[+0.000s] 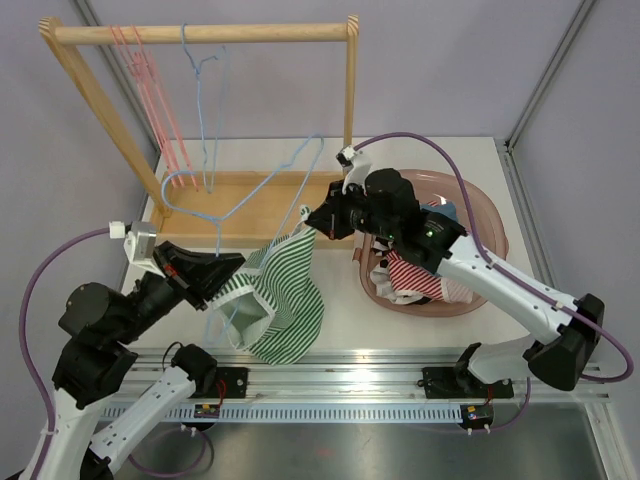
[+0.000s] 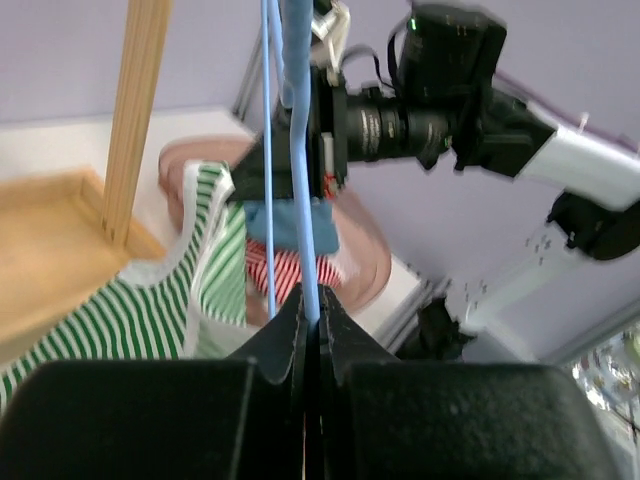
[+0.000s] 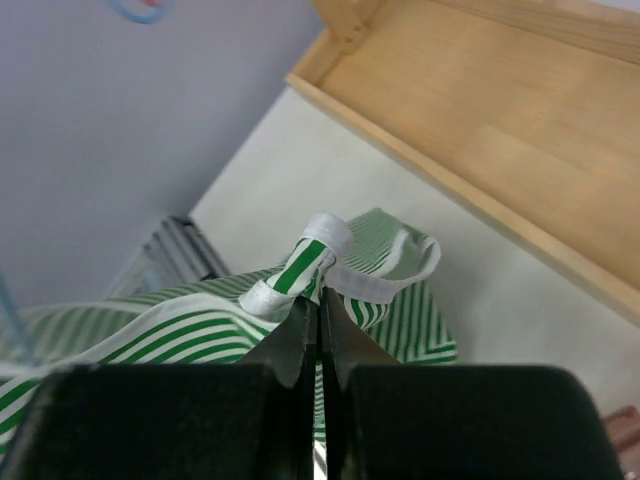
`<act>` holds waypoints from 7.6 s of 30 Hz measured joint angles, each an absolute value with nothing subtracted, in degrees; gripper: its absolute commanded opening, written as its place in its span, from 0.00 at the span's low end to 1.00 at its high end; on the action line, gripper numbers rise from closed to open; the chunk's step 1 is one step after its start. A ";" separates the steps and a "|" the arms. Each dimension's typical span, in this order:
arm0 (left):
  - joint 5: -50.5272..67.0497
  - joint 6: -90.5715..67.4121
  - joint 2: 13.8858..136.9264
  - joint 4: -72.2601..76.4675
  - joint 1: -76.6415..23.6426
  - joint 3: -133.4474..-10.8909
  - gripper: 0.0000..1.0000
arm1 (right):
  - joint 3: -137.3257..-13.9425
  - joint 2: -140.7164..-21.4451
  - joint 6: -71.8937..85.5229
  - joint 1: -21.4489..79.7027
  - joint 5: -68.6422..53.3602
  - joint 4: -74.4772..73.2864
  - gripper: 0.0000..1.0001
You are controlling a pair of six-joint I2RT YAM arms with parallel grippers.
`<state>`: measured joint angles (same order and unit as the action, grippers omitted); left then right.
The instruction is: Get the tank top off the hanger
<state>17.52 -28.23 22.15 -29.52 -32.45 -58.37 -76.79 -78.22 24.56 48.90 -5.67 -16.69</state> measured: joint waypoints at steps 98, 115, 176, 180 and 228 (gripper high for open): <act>-15.70 -14.52 99.35 -57.63 -23.11 -134.32 0.58 | -57.34 -76.44 25.56 66.02 10.02 -23.49 0.99; -8.05 -14.70 68.40 -58.00 -23.11 -118.02 0.99 | -67.57 -95.79 24.56 66.85 15.40 -25.45 1.00; -15.79 -17.82 9.54 -38.87 -20.16 -44.91 0.99 | -122.32 -70.37 -4.91 54.46 64.79 -49.23 0.00; -15.77 -17.82 9.56 -38.87 -19.92 -44.91 0.99 | -115.07 -68.99 -1.54 50.92 64.12 -50.35 0.00; -24.25 -15.79 29.39 -53.43 -17.08 -63.18 0.99 | -83.66 -58.26 14.57 11.40 5.91 -50.74 0.99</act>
<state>-24.25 -15.79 29.39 -53.43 -17.08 -63.18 -83.66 -58.26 14.57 11.40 5.91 -50.74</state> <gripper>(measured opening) 0.988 0.993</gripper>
